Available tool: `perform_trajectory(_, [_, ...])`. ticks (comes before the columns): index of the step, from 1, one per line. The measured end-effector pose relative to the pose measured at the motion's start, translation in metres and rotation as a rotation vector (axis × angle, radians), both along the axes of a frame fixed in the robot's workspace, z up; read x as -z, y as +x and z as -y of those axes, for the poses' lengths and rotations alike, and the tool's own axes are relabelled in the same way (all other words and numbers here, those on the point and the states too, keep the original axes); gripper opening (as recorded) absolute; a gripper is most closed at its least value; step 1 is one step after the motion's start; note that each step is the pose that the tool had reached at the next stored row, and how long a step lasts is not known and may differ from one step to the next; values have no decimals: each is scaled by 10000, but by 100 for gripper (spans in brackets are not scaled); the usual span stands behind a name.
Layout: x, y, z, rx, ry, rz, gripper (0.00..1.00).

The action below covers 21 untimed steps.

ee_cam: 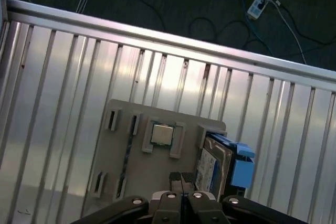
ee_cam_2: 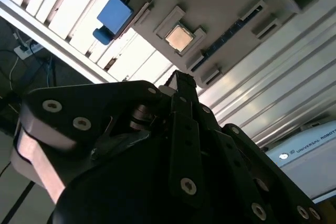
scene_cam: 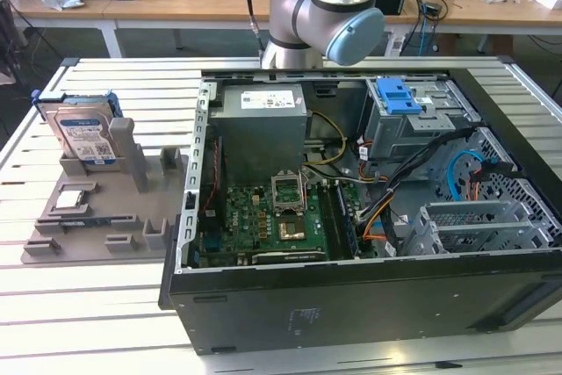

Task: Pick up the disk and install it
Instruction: 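Pick up the disk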

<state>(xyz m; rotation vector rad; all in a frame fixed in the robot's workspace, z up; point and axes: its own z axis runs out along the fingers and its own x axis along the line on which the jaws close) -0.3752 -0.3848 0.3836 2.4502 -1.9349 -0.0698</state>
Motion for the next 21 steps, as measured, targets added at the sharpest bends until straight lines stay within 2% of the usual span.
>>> perform_trajectory(5, [0,0,0,-925,0,0,11])
perform_trajectory(10, [0,0,0,-1492,0,0,11])
perform_trajectory(16, [0,0,0,-1400,-5,-1,11])
perform_trajectory(21, [1,0,0,-436,-15,-1,11])
